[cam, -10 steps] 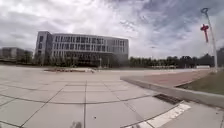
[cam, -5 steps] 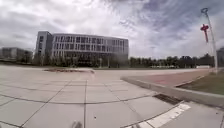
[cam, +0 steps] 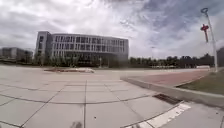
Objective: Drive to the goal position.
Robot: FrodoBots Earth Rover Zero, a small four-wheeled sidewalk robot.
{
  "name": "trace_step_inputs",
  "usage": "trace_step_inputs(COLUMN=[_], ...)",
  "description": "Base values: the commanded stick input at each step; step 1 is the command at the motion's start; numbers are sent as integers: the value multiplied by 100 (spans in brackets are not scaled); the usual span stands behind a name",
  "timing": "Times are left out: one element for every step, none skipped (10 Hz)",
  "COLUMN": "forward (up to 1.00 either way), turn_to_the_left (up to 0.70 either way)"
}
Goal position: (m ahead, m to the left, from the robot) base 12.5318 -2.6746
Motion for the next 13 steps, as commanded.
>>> trace_step_inputs(forward=[6,6,6,6,6,6,7,7,6,6,6,6,6], turn_to_the_left=[0,0,0,0,0,0,0,0,0,0,0,0,0])
